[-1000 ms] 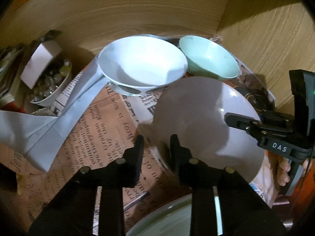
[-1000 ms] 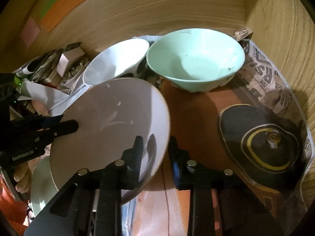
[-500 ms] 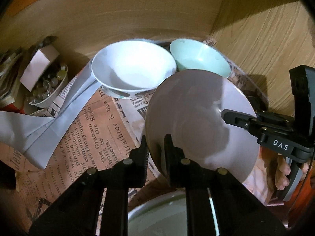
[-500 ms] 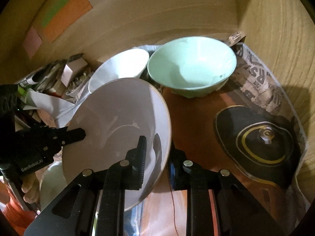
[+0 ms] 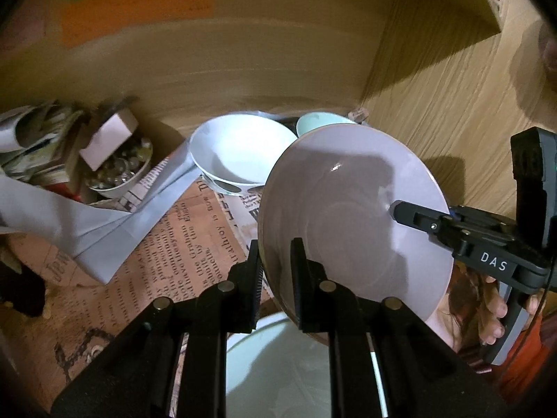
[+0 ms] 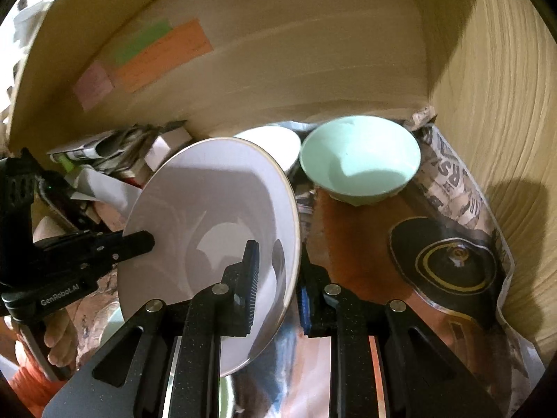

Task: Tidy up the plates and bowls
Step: 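Lift the mauve bowl with both grippers and carry it toward the plate stack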

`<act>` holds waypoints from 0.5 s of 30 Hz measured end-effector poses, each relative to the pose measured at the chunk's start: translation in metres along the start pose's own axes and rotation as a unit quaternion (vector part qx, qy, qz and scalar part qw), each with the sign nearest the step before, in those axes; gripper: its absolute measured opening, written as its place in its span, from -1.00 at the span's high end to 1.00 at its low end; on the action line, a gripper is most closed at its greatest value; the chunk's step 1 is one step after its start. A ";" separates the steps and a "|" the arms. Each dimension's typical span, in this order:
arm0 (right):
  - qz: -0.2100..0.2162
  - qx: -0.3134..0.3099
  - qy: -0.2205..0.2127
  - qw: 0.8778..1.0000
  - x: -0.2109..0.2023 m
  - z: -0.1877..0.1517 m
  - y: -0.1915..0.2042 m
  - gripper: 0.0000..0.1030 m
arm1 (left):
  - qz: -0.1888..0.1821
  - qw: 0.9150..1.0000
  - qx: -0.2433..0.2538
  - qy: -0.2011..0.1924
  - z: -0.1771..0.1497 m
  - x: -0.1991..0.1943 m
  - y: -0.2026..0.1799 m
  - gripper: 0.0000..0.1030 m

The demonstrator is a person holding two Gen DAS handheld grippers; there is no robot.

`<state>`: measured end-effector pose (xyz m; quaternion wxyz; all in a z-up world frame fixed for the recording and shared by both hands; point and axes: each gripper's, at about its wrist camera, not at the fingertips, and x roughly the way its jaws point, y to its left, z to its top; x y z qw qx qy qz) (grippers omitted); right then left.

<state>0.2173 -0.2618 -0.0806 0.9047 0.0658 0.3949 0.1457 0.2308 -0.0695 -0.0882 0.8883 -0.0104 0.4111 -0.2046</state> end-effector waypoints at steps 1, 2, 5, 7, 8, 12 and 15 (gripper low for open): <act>0.001 -0.002 -0.001 1.000 -0.001 0.000 0.002 0.65 | 0.001 1.000 -0.001 -0.004 -0.002 -0.004 0.001 0.72; 0.003 -0.003 -0.003 1.000 -0.003 -0.001 0.005 0.65 | 0.002 1.000 -0.002 -0.006 -0.004 -0.008 0.001 0.72; 0.006 -0.012 -0.006 1.000 -0.007 -0.004 0.014 0.65 | 0.009 1.000 -0.005 -0.015 -0.010 -0.020 0.003 0.72; 0.010 -0.017 -0.008 1.000 -0.010 -0.006 0.021 0.65 | 0.012 1.000 -0.009 -0.021 -0.016 -0.029 0.006 0.72; 0.013 -0.020 -0.009 1.000 -0.011 -0.007 0.024 0.65 | 0.014 1.000 -0.011 -0.024 -0.020 -0.034 0.007 0.72; 0.022 -0.034 -0.012 0.999 -0.017 -0.012 0.039 0.65 | 0.020 0.999 -0.024 -0.036 -0.035 -0.056 0.013 0.72; 0.029 -0.046 -0.014 0.998 -0.021 -0.016 0.052 0.65 | 0.026 0.998 -0.034 -0.040 -0.043 -0.068 0.018 0.72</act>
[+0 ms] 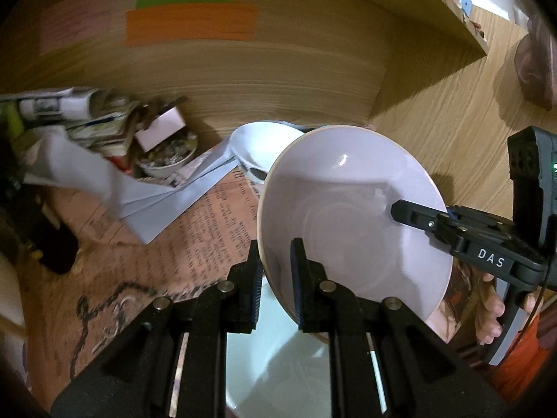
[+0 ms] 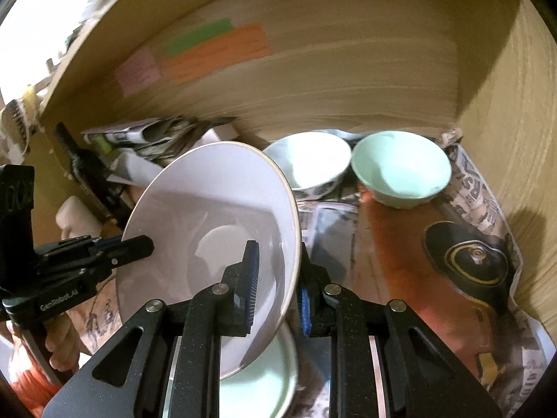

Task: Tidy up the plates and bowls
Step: 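Lift the mauve bowl with both grippers and carry it toward the plate stack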

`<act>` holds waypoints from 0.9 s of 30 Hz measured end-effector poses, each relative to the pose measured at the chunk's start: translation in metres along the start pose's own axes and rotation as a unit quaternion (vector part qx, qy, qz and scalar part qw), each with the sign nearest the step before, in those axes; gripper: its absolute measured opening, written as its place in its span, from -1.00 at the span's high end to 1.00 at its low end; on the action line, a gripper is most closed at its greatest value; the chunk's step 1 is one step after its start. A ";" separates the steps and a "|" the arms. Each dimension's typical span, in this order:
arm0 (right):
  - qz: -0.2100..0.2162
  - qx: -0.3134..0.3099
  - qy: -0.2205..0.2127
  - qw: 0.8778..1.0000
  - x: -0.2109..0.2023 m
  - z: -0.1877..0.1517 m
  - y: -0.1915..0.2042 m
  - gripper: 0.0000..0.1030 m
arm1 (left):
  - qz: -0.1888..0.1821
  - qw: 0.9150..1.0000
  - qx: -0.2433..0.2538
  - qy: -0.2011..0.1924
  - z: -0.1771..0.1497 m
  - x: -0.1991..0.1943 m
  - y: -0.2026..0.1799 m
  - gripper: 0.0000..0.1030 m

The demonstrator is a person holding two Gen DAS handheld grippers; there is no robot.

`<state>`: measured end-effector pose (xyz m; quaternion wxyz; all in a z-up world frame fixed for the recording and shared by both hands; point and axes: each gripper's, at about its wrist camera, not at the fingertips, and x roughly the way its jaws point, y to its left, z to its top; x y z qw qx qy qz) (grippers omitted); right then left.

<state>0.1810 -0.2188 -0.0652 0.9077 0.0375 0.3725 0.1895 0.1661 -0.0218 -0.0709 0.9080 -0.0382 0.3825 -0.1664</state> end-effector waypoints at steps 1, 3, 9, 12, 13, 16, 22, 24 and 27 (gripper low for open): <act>0.003 -0.003 0.000 1.000 -0.001 -0.001 0.004 0.65 | 0.003 1.000 -0.003 -0.002 -0.003 -0.005 0.003 0.72; 0.009 -0.009 0.000 1.000 -0.002 -0.004 0.012 0.65 | 0.010 1.000 -0.010 -0.003 -0.010 -0.012 0.009 0.72; 0.034 -0.031 0.012 0.999 0.003 -0.014 0.040 0.65 | 0.033 0.999 -0.035 -0.014 -0.031 -0.039 0.027 0.72; 0.048 -0.041 0.020 0.998 0.007 -0.020 0.054 0.65 | 0.043 0.998 -0.049 -0.018 -0.041 -0.050 0.037 0.72; 0.052 -0.044 0.021 0.997 0.007 -0.022 0.057 0.65 | 0.045 0.997 -0.056 -0.020 -0.047 -0.055 0.042 0.72; 0.065 -0.056 0.028 0.996 0.012 -0.027 0.072 0.65 | 0.057 0.996 -0.070 -0.025 -0.059 -0.066 0.051 0.72; 0.089 -0.073 0.045 0.992 0.027 -0.036 0.096 0.65 | 0.079 0.992 -0.098 -0.023 -0.083 -0.080 0.072 0.72; 0.096 -0.078 0.052 0.991 0.033 -0.038 0.104 0.65 | 0.088 0.990 -0.105 -0.025 -0.089 -0.082 0.076 0.72; 0.104 -0.087 0.060 0.989 0.040 -0.040 0.113 0.65 | 0.096 0.988 -0.119 -0.024 -0.099 -0.087 0.087 0.72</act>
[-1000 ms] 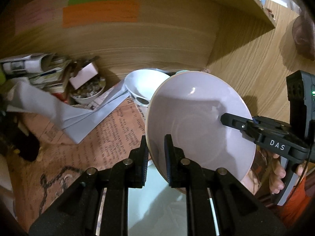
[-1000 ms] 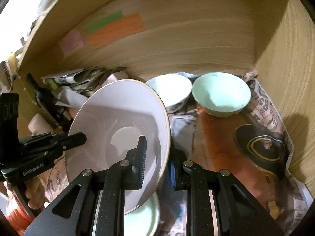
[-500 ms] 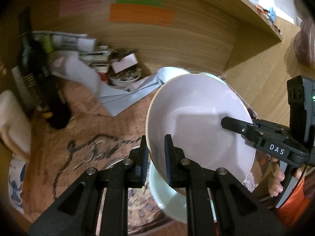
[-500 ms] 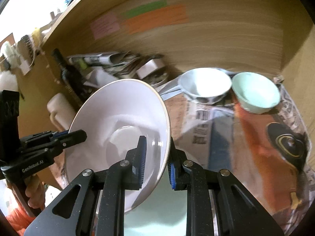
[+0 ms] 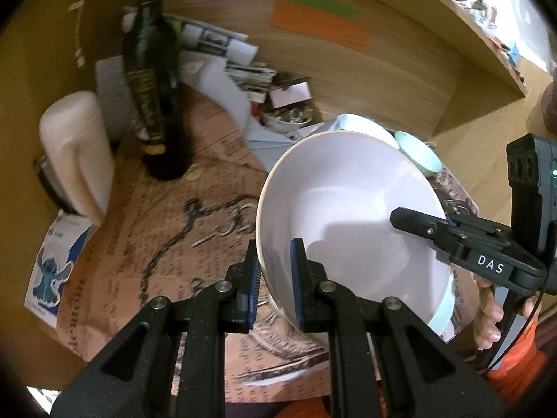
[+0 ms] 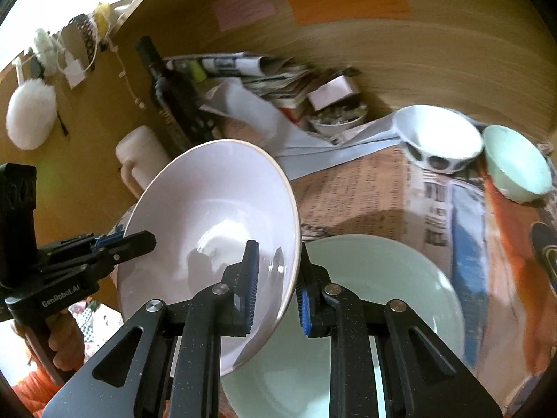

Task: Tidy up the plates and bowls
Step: 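Lift the mauve bowl with both grippers and carry it toward the plate stack, then lower the mauve bowl onto the mint-green plate and open both grippers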

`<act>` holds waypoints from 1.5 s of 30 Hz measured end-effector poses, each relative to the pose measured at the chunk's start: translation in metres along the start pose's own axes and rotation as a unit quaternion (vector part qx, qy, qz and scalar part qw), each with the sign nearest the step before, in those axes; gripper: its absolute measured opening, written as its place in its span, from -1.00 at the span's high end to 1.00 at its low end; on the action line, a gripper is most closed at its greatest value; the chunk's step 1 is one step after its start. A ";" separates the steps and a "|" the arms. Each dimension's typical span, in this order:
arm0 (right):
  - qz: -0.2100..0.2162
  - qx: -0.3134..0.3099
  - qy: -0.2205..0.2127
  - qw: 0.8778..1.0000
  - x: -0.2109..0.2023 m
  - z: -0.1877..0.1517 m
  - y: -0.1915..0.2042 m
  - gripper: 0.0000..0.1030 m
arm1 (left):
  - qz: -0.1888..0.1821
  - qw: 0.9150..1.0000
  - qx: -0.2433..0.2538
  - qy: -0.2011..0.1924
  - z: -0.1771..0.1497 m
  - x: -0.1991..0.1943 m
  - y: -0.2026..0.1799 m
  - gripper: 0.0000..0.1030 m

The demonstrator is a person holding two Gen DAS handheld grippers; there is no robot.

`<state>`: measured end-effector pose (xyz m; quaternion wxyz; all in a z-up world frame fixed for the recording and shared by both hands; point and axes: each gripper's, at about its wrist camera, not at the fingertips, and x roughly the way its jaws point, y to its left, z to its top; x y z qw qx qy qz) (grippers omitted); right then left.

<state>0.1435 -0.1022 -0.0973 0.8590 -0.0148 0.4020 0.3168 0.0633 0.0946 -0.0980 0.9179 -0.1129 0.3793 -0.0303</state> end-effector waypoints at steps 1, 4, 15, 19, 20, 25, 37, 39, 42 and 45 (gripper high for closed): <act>0.002 -0.003 0.002 1.000 0.003 0.000 0.003 0.65 | 0.003 1.000 -0.004 0.000 -0.002 0.000 0.004 0.72; 0.007 -0.015 0.013 1.000 0.013 0.001 0.013 0.65 | 0.011 1.000 -0.016 0.002 -0.007 -0.002 0.016 0.72; 0.020 -0.049 0.064 0.997 0.058 0.007 0.038 0.65 | 0.026 0.998 -0.060 0.017 -0.023 0.004 0.056 0.72; 0.020 -0.053 0.083 0.995 0.073 0.006 0.040 0.65 | 0.025 0.997 -0.071 0.027 -0.029 0.011 0.066 0.72; 0.018 -0.056 0.086 0.995 0.077 0.006 0.041 0.65 | 0.025 0.997 -0.073 0.029 -0.029 0.012 0.067 0.72; 0.008 -0.062 0.102 0.993 0.091 0.004 0.042 0.65 | 0.020 0.996 -0.082 0.042 -0.031 0.022 0.076 0.72; -0.002 -0.063 0.125 0.990 0.103 0.005 0.038 0.53 | 0.016 0.997 -0.068 0.038 -0.027 0.027 0.076 0.62; 0.001 -0.059 0.121 0.991 0.099 0.006 0.035 0.50 | 0.017 0.997 -0.069 0.036 -0.025 0.027 0.076 0.45; 0.006 -0.055 0.107 0.993 0.091 0.006 0.033 0.37 | 0.033 0.997 -0.069 0.016 -0.020 0.018 0.075 0.11; 0.010 -0.054 0.079 0.995 0.073 0.010 0.032 0.08 | 0.033 0.997 -0.068 -0.003 -0.014 0.006 0.070 -0.11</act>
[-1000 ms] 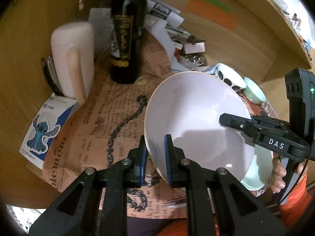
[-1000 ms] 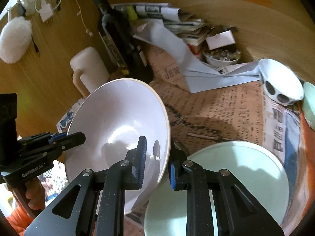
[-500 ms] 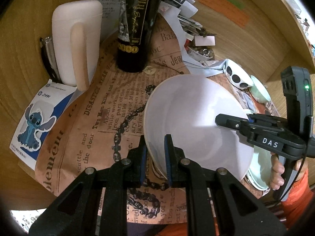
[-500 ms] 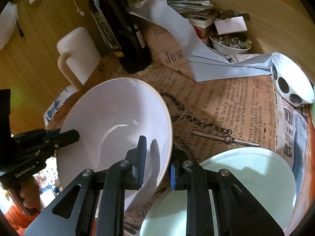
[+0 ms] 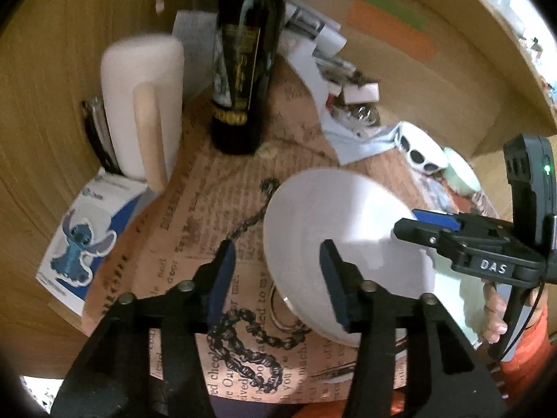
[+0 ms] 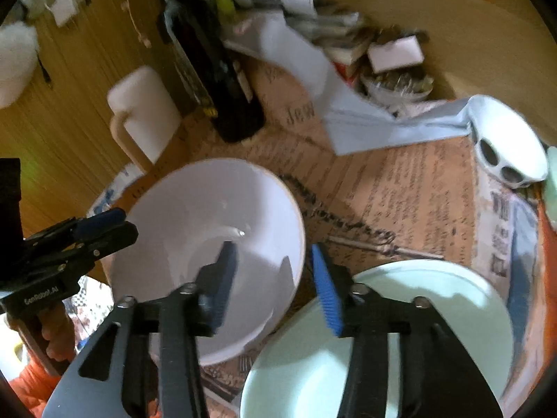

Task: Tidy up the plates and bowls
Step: 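Lower the mauve bowl onto the mint-green plate and open both grippers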

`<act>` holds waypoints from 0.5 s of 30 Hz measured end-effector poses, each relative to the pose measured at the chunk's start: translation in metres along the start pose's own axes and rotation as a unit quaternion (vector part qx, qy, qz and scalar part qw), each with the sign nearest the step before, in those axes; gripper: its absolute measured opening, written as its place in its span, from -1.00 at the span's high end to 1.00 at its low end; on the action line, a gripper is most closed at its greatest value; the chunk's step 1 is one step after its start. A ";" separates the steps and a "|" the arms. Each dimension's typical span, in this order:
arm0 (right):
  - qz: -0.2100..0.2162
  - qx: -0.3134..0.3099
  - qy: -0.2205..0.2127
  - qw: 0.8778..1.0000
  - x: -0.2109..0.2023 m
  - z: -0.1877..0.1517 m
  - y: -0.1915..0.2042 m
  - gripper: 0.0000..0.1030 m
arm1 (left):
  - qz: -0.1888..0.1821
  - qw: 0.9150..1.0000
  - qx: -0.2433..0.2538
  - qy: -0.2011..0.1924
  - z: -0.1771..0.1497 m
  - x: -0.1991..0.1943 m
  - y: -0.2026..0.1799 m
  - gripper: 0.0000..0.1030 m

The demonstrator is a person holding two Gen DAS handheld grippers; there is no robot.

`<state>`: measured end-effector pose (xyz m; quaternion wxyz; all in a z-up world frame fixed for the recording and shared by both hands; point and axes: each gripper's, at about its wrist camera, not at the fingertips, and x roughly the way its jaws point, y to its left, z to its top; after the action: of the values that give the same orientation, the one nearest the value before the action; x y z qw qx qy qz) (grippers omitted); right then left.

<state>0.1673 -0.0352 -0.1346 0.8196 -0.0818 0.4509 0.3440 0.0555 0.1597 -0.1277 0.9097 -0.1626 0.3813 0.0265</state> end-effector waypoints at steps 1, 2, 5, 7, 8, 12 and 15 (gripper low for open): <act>-0.002 -0.002 -0.013 1.000 -0.008 0.000 0.000 0.01 | -0.001 1.000 -0.001 -0.005 0.002 -0.003 -0.001 -0.22; -0.005 -0.004 -0.023 1.000 -0.014 0.000 -0.001 0.01 | -0.001 1.000 -0.001 -0.014 0.004 -0.008 -0.003 -0.25; -0.014 -0.012 -0.052 0.998 -0.036 0.000 -0.003 0.00 | 0.009 0.999 0.015 -0.044 0.011 -0.022 -0.016 -0.37; -0.018 -0.012 -0.069 0.997 -0.049 -0.001 -0.008 -0.08 | 0.012 0.998 0.031 -0.062 0.016 -0.029 -0.028 -0.47; -0.021 -0.010 -0.079 0.997 -0.056 -0.001 -0.011 -0.18 | 0.012 0.997 0.036 -0.067 0.018 -0.031 -0.033 -0.51; -0.049 -0.013 -0.115 0.992 -0.079 0.000 -0.021 -0.27 | 0.007 0.993 0.064 -0.095 0.029 -0.038 -0.060 -0.65; -0.065 -0.009 -0.136 0.989 -0.096 0.001 -0.034 -0.37 | 0.002 0.991 0.083 -0.103 0.038 -0.035 -0.080 -0.77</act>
<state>0.1558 -0.1073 -0.0637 0.8932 -0.0702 0.3258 0.3019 0.0703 0.0988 -0.0562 0.9544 -0.0823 0.2865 0.0137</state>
